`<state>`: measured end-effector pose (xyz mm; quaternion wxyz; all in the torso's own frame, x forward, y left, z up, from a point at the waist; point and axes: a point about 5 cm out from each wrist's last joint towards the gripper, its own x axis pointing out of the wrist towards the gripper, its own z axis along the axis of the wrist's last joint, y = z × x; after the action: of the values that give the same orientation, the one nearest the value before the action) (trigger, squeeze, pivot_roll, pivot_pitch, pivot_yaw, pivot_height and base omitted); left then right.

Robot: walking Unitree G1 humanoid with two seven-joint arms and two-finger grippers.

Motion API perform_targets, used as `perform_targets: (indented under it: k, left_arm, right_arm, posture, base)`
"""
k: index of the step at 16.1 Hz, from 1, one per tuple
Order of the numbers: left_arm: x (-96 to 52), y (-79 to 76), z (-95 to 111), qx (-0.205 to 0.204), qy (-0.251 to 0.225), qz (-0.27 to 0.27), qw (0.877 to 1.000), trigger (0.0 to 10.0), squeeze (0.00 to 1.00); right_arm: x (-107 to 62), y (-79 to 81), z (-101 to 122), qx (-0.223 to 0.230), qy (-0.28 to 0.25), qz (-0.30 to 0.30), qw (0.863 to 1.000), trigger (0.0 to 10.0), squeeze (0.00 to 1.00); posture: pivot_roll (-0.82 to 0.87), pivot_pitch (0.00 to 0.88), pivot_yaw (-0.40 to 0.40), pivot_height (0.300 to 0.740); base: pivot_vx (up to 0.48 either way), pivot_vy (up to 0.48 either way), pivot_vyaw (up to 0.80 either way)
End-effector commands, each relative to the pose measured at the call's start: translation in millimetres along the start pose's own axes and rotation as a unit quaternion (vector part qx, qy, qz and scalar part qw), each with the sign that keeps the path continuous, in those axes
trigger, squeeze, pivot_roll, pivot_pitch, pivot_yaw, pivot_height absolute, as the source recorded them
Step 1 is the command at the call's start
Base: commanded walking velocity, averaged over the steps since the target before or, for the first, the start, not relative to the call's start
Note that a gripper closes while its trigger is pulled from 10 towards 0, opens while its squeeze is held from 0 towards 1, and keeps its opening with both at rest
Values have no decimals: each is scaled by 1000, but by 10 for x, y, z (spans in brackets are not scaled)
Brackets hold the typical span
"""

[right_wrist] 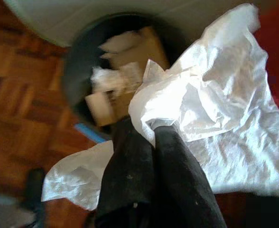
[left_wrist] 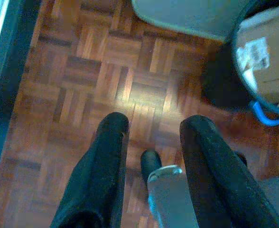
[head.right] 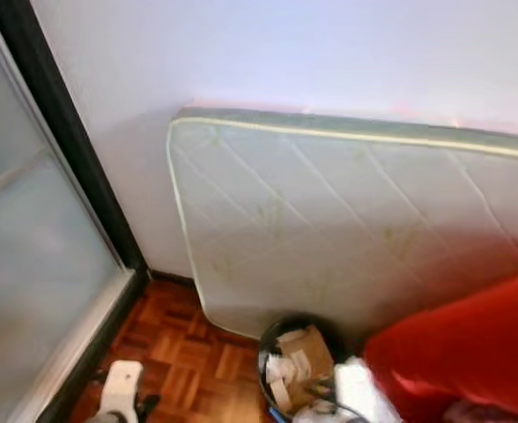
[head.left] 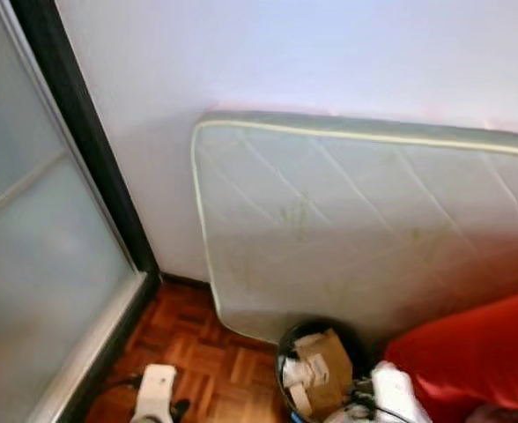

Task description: Clean up the room

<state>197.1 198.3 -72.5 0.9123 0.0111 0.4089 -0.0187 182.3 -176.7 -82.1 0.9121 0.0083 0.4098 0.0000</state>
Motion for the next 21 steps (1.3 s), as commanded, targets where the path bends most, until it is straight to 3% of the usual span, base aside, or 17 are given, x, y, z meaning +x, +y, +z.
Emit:
perform_targets:
  k: [1, 6, 9, 14, 15, 17, 21]
  left_arm:
    - [2, -16, -7, 1, 2, -2, 1000, 10000, 0]
    - [11, -16, 34, 2, -5, -2, 1000, 10000, 0]
    - [22, -5, 112, -2, -24, 8, 1000, 10000, 0]
    - [31, 18, 712, -42, -181, 19, 982, 10000, 0]
    - [31, 18, 712, -42, -181, 19, 982, 10000, 0]
    - [-22, 5, 951, -48, -254, 29, 966, 10000, 0]
    - [-17, -49, 943, -37, -256, 23, 966, 10000, 0]
  right_arm:
    - [-12, -72, -12, -5, 2, -9, 1000, 10000, 0]
    - [-18, -62, -23, -2, -3, -13, 1000, 10000, 0]
    - [6, -50, 90, 3, -28, -9, 1000, 10000, 0]
    - [42, -2, 626, -11, -162, 17, 987, 10000, 0]
    - [42, -2, 626, -11, -162, 17, 987, 10000, 0]
    - [10, 26, 847, -23, -227, 32, 973, 10000, 0]
    - [6, 67, 867, -35, -234, 46, 970, 10000, 0]
  posture:
    - [-3, 30, 34, 732]
    - [-8, 23, 40, 732]
    - [-14, 27, 41, 732]
    - [-5, 35, 32, 732]
    - [-5, 35, 32, 732]
    - [-9, 38, 29, 732]
    - [-18, 37, 31, 732]
  base:
    - [259, 0, 0]
    - [259, 0, 0]
    - [84, 0, 0]
    - [0, 0, 0]
    - [0, 0, 0]
    - [0, 0, 0]
    - [0, 0, 0]
